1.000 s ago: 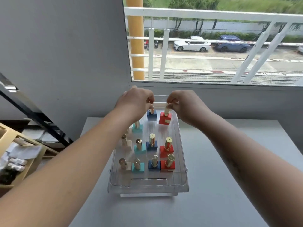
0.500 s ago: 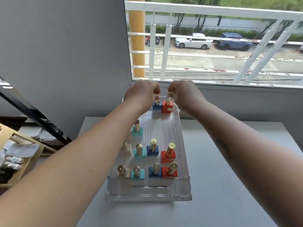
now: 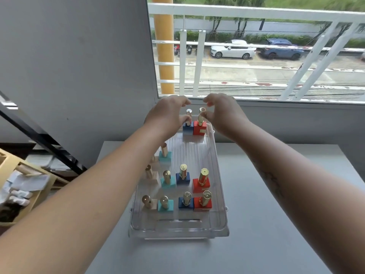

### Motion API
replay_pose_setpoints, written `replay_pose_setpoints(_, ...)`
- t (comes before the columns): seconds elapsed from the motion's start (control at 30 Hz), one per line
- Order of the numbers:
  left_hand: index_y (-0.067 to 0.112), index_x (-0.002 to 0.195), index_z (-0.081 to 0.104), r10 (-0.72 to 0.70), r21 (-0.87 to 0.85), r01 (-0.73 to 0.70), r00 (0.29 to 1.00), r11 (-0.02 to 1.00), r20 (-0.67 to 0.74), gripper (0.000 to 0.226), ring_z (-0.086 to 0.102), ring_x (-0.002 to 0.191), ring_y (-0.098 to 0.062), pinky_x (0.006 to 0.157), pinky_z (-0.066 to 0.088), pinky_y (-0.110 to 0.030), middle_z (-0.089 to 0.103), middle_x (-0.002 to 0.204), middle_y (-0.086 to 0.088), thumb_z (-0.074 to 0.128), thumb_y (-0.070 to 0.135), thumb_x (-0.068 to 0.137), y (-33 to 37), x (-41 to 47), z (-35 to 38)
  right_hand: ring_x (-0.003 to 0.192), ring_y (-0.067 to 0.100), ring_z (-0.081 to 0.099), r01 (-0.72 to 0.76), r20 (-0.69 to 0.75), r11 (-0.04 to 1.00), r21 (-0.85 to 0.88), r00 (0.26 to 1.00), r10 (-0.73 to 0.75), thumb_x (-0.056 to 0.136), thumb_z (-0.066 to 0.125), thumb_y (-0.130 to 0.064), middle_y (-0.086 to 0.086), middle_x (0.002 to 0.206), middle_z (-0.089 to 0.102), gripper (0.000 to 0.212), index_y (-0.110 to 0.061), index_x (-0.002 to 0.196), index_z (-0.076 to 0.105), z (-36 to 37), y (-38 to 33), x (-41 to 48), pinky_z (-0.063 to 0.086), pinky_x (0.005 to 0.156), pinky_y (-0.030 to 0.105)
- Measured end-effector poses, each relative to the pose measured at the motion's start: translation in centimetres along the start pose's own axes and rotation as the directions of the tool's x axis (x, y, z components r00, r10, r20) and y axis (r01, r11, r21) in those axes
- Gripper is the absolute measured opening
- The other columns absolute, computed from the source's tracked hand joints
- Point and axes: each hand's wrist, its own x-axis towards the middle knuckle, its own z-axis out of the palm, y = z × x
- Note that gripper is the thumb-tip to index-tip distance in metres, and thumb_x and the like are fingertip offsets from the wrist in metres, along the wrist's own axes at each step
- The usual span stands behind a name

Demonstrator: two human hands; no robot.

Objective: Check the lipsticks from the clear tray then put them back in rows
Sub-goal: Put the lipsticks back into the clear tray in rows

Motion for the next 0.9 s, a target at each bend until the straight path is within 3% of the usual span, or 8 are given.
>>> replay_pose_setpoints(0.1,0.022,0.116,0.065,0.022,-0.036,-0.023,0.999,0.999,-0.035,0.031,0.053,0.093,-0.011,0.078,0.042,-0.026,0.065,0.114,0.005,0.072,0.026,0.087,-0.1,-1.2,-0.9,0.108,0.021,0.057,0.035,-0.042,0.999,0.022,0.999,-0.034,0.091,0.064,-0.021,0.006,0.117,0.063,0.029,-0.015,0.119,0.063,-1.4,-0.2,-0.9,0.041,0.086,0.027)
replay_pose_setpoints(0.23,0.025,0.103,0.069,0.051,-0.064,-0.051,0.999,0.997,0.003,0.018,0.049,0.078,0.008,0.063,0.034,-0.013,0.064,0.095,0.014,0.072,0.031,0.086,-0.2,-3.6,-1.8,0.076,0.004,0.057,0.091,-0.007,0.993,0.070,0.996,-0.091,0.089,0.067,-0.023,-0.001,0.096,0.069,0.014,-0.019,0.102,0.071,-2.9,-0.4,-3.5,0.036,0.060,0.011)
replay_pose_setpoints(0.33,0.028,0.102,0.069,0.061,-0.070,-0.060,0.998,0.996,0.015,0.017,0.043,0.082,0.011,0.063,0.031,-0.014,0.056,0.085,0.023,0.071,0.034,0.086,-0.2,-5.7,-2.0,0.072,-0.007,0.053,0.120,0.030,0.987,0.111,0.992,-0.124,0.090,0.066,-0.023,-0.006,0.092,0.069,0.011,-0.021,0.098,0.073,-3.1,-0.6,-6.4,0.039,0.064,0.009)
replay_pose_setpoints(0.47,0.032,0.099,0.069,0.072,-0.073,-0.070,0.997,0.995,0.032,0.016,0.042,0.085,0.002,0.064,0.031,-0.018,0.057,0.084,0.025,0.070,0.039,0.085,0.1,-8.2,-2.2,0.077,-0.005,0.057,0.120,0.073,0.983,0.142,0.989,-0.132,0.088,0.067,-0.027,-0.011,0.090,0.068,0.012,-0.023,0.097,0.073,-2.9,-0.9,-10.0,0.046,0.070,0.017)
replay_pose_setpoints(0.6,0.035,0.097,0.069,0.097,-0.098,-0.087,0.990,0.991,0.099,0.021,0.040,0.086,0.016,0.064,0.029,-0.013,0.058,0.084,0.027,0.071,0.047,0.079,0.2,-10.3,-2.2,0.075,-0.007,0.056,0.103,0.154,0.987,0.124,0.981,-0.122,0.085,0.069,-0.035,-0.017,0.083,0.063,0.016,-0.026,0.098,0.073,-2.2,-0.7,-12.4,0.041,0.065,0.011)
replay_pose_setpoints(0.73,0.035,0.102,0.069,0.086,-0.076,-0.075,0.985,0.994,0.147,0.028,0.042,0.090,0.006,0.066,0.033,-0.016,0.064,0.091,0.019,0.077,0.043,0.076,0.5,-11.9,-1.5,0.073,-0.008,0.056,0.101,0.197,0.991,0.092,0.973,-0.117,0.084,0.072,-0.031,-0.014,0.087,0.065,0.017,-0.026,0.101,0.072,-1.2,-0.6,-13.8,0.039,0.062,0.009)
replay_pose_setpoints(0.9,0.027,0.108,0.070,0.115,0.028,-0.119,0.988,0.993,0.100,0.024,0.048,0.106,-0.013,0.085,0.047,-0.036,0.070,0.097,0.011,0.074,0.029,0.084,0.9,-12.5,-0.7,0.068,-0.005,0.052,0.093,0.174,0.994,0.063,0.980,-0.102,0.086,0.071,-0.024,-0.011,0.091,0.066,0.015,-0.023,0.101,0.070,0.1,-0.8,-14.2,0.037,0.058,0.011)
